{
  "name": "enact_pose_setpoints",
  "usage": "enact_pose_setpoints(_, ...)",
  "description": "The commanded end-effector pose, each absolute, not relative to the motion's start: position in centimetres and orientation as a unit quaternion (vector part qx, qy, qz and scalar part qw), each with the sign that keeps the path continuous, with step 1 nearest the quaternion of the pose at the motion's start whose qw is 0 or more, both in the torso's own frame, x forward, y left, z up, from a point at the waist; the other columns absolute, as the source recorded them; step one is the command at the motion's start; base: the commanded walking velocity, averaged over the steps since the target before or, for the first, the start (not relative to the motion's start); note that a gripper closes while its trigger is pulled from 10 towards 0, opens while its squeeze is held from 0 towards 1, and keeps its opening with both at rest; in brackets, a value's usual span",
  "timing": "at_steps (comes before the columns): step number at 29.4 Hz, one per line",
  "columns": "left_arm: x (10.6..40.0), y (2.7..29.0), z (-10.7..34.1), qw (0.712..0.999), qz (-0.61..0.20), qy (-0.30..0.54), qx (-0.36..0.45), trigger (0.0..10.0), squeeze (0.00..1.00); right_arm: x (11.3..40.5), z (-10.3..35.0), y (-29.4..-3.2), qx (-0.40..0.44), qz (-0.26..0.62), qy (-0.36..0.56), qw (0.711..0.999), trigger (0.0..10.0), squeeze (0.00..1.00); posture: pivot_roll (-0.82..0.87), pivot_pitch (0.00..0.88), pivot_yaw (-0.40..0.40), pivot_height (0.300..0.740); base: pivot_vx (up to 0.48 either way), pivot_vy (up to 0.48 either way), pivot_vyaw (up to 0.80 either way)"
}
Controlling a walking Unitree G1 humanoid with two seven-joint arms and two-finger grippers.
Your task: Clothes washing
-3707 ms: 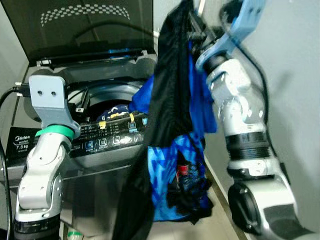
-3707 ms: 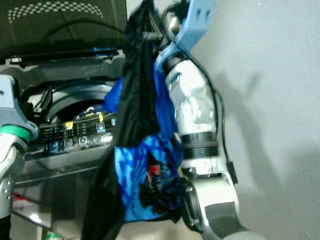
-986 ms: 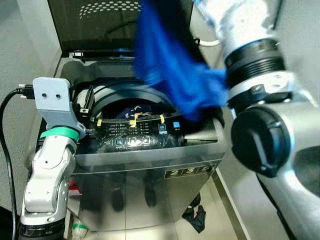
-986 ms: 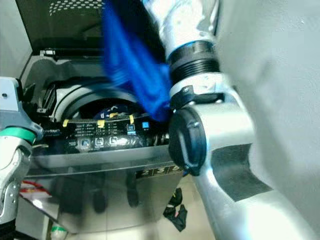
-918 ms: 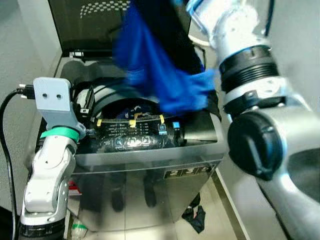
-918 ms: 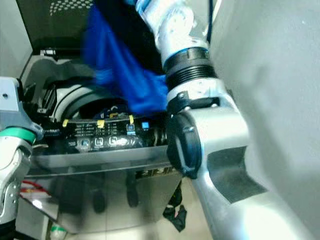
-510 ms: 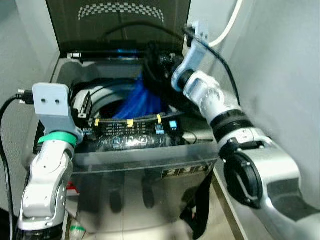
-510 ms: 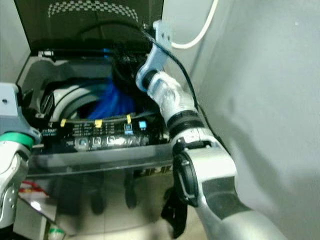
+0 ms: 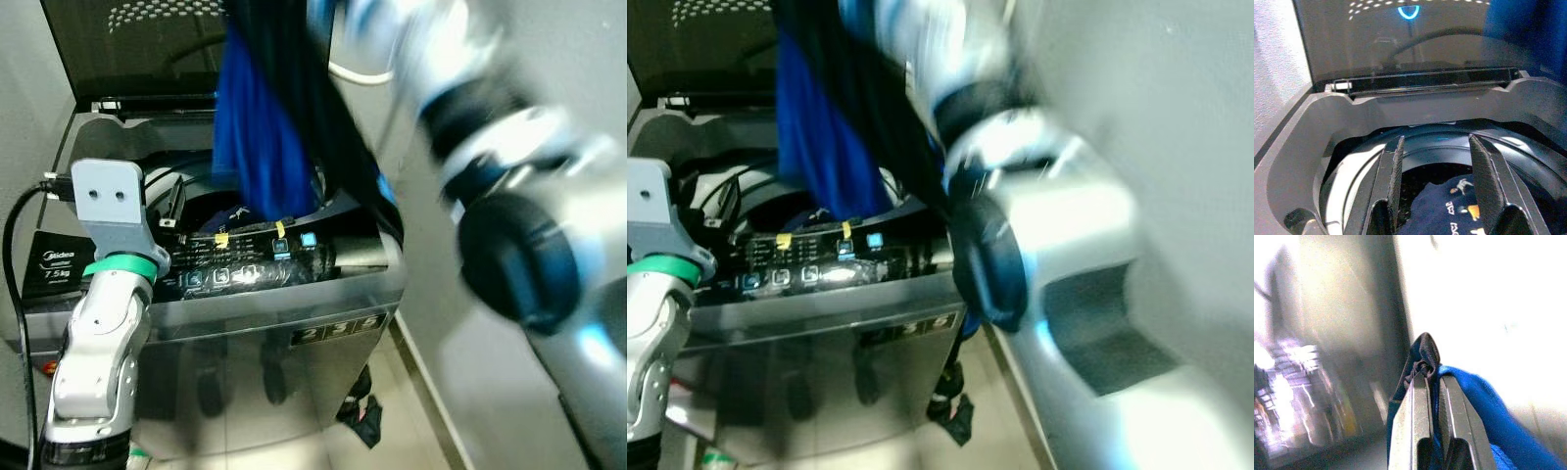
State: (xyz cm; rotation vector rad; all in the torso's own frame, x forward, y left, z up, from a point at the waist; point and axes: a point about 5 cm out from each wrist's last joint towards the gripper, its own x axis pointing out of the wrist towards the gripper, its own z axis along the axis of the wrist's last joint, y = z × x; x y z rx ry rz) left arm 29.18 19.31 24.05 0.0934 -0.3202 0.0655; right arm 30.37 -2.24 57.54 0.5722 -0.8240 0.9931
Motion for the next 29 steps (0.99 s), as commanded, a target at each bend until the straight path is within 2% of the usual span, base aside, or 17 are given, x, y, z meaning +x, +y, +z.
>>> enact_pose_setpoints(1, 28.8, 19.9, 23.7, 0.984, 0.055, -0.160, 0.049, 10.0, 0.00, 25.5, 63.9, -9.8, 0.445, 0.449, -0.476, 0.611, 10.0, 0.00, 0.15, 0.000, -0.074, 0.740, 0.000, 0.000, 0.00)
enact_pose_setpoints(2, 28.8, 19.9, 23.7, 0.984, 0.055, -0.160, 0.049, 10.0, 0.00, 25.5, 63.9, -9.8, 0.445, 0.449, -0.476, 0.611, 10.0, 0.00, 0.15, 0.000, -0.074, 0.740, 0.000, 0.000, 0.00)
enact_pose_setpoints(3, 28.6, 20.2, 23.6, 0.984, 0.064, -0.160, 0.049, 10.0, 0.00, 24.8, 64.6, -11.4, 0.463, 0.445, -0.486, 0.593, 10.0, 0.00, 0.15, 0.000, -0.074, 0.740, 0.000, 0.000, 0.00)
enact_pose_setpoints(4, 28.6, 20.2, 23.6, 0.984, 0.064, -0.160, 0.049, 10.0, 0.00, 24.8, 64.6, -11.4, 0.463, 0.445, -0.486, 0.593, 10.0, 0.00, 0.15, 0.000, -0.074, 0.740, 0.000, 0.000, 0.00)
enact_pose_setpoints(5, 28.5, 20.3, 23.6, 0.984, 0.067, -0.161, 0.048, 10.0, 0.00, 25.6, 64.1, -11.7, 0.453, 0.430, -0.478, 0.617, 10.0, 0.00, 0.15, 0.000, -0.072, 0.740, 0.000, 0.000, 0.00)
enact_pose_setpoints(7, 28.6, 20.3, 23.7, 0.984, 0.064, -0.161, 0.048, 10.0, 0.00, 28.7, 61.5, -10.1, 0.395, 0.399, -0.437, 0.702, 10.0, 0.00, 0.15, 0.000, -0.072, 0.740, 0.000, 0.000, 0.00)
enact_pose_setpoints(8, 28.6, 20.3, 23.7, 0.984, 0.064, -0.161, 0.048, 10.0, 0.00, 28.7, 61.5, -10.1, 0.395, 0.399, -0.437, 0.702, 10.0, 0.00, 0.15, 0.000, -0.072, 0.740, 0.000, 0.000, 0.00)
enact_pose_setpoints(10, 28.9, 20.2, 23.8, 0.984, 0.061, -0.163, 0.049, 10.0, 0.00, 32.3, 57.4, -7.8, 0.313, 0.381, -0.375, 0.785, 10.0, 0.00, 0.14, 0.000, -0.057, 0.740, 0.000, 0.000, 0.00)
enact_pose_setpoints(11, 28.9, 20.2, 23.8, 0.984, 0.061, -0.163, 0.049, 10.0, 0.00, 32.3, 57.4, -7.8, 0.313, 0.381, -0.375, 0.785, 10.0, 0.00, 0.14, 0.000, -0.057, 0.740, 0.000, 0.000, 0.00)
enact_pose_setpoints(12, 29.2, 20.0, 23.8, 0.984, 0.057, -0.164, 0.049, 10.0, 0.00, 36.1, 50.9, -4.5, 0.232, 0.379, -0.277, 0.852, 10.0, 0.00, 0.14, 0.000, -0.057, 0.740, 0.000, 0.000, 0.00)
enact_pose_setpoints(13, 29.2, 19.9, 23.8, 0.984, 0.056, -0.165, 0.049, 10.0, 0.00, 37.2, 48.3, -3.4, 0.210, 0.381, -0.238, 0.868, 10.0, 0.00, 0.14, 0.000, -0.057, 0.740, 0.000, 0.000, 0.00)
enact_pose_setpoints(15, 29.3, 19.7, 23.8, 0.984, 0.053, -0.165, 0.049, 10.0, 0.00, 38.4, 44.7, -2.0, 0.192, 0.391, -0.186, 0.881, 10.0, 0.00, 0.15, 0.000, -0.050, 0.740, 0.000, 0.000, 0.00)
enact_pose_setpoints(17, 29.3, 19.6, 23.9, 0.984, 0.052, -0.166, 0.049, 10.0, 0.00, 38.6, 43.6, -1.6, 0.185, 0.397, -0.170, 0.883, 10.0, 0.00, 0.15, 0.000, -0.050, 0.740, 0.000, 0.000, 0.00)
enact_pose_setpoints(19, 29.2, 19.5, 23.9, 0.984, 0.050, -0.166, 0.049, 10.0, 0.00, 39.4, 38.8, -0.2, 0.160, 0.416, -0.111, 0.888, 10.0, 0.00, 0.15, 0.000, -0.050, 0.740, 0.000, 0.000, 0.00)
enact_pose_setpoints(23, 29.2, 19.7, 23.9, 0.984, 0.050, -0.165, 0.050, 10.0, 0.00, 39.6, 36.3, 0.3, 0.176, 0.430, -0.078, 0.882, 10.0, 0.00, 0.15, 0.000, -0.040, 0.740, 0.000, 0.000, 0.00)
enact_pose_setpoints(29, 29.5, 19.5, 24.0, 0.985, 0.037, -0.161, 0.050, 10.0, 0.00, 39.8, 35.6, -0.1, 0.192, 0.421, -0.070, 0.884, 10.0, 0.00, 0.15, 0.000, -0.019, 0.740, 0.000, 0.000, 0.00)
